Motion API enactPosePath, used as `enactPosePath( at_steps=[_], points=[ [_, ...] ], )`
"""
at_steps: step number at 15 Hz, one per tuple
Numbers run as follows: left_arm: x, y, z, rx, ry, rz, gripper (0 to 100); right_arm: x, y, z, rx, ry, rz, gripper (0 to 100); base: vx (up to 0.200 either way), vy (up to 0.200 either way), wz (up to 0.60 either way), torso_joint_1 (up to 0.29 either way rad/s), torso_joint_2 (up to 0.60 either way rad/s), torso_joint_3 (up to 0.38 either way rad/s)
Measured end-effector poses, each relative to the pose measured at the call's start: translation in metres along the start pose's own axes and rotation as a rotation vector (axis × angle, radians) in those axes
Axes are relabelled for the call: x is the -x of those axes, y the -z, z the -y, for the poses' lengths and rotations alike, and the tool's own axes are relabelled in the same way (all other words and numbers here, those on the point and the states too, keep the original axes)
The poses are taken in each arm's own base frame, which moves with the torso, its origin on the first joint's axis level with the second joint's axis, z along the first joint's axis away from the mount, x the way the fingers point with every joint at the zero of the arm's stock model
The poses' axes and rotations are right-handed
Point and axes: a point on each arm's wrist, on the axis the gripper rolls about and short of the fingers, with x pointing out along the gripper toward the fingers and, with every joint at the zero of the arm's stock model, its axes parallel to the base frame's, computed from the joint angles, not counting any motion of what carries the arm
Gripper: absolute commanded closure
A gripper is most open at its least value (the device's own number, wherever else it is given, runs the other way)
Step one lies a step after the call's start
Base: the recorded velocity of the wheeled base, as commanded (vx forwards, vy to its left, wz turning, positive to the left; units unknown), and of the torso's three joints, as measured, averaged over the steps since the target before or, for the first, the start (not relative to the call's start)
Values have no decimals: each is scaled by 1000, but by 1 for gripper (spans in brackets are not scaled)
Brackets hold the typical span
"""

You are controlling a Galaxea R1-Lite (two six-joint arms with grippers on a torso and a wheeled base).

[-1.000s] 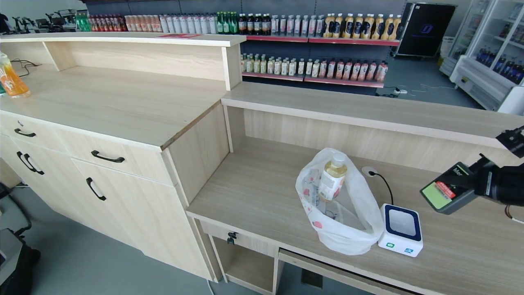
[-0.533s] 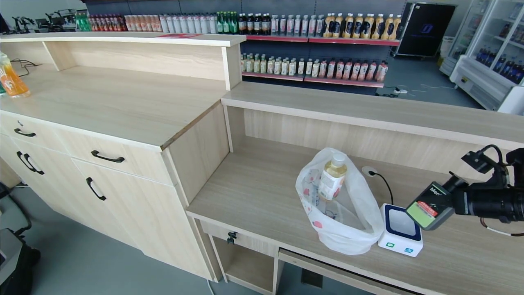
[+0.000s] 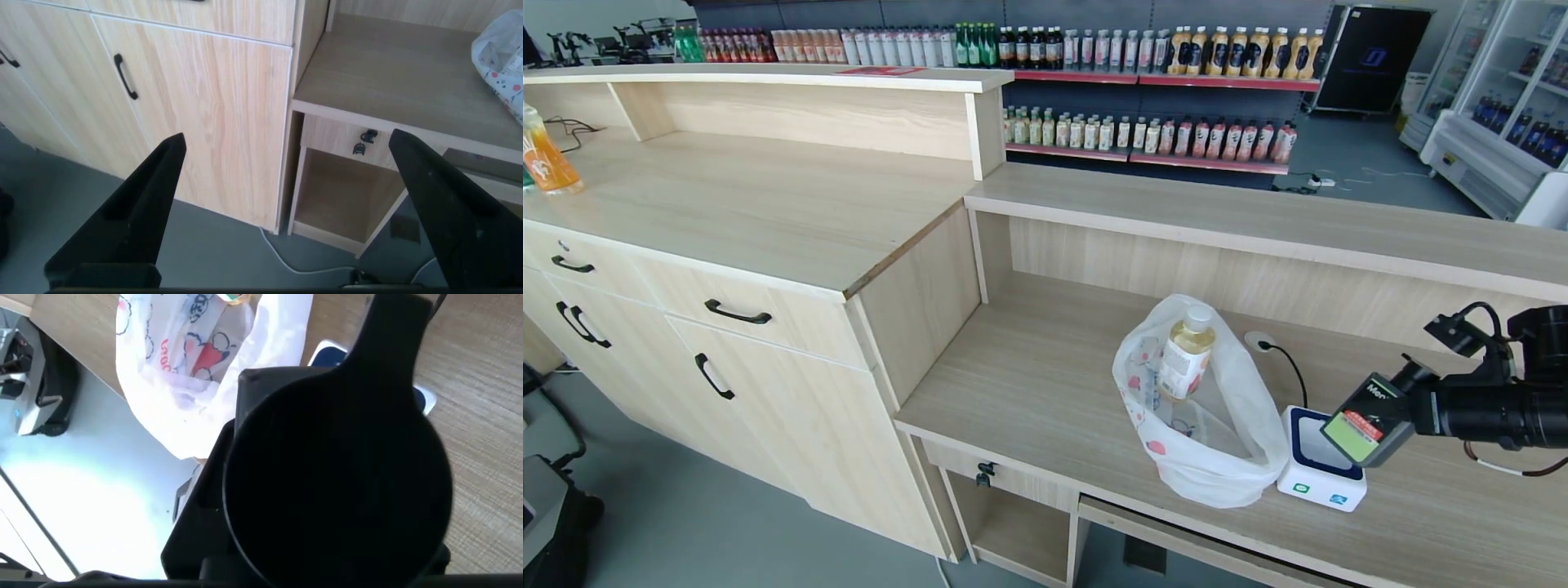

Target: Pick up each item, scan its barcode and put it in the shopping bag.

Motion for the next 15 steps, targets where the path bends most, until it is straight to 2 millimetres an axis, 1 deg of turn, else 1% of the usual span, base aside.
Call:
enactPosePath(
  at_steps=[5,15],
  points=[
    [0,0,0,0,0,0,0,-10,2,7,-4,-8,-8,100,0,0,0,0,0,0],
    [0,0,0,0,0,0,0,-28,6,7,55,-73,-23,100,0,0,0,0,0,0]
  ],
)
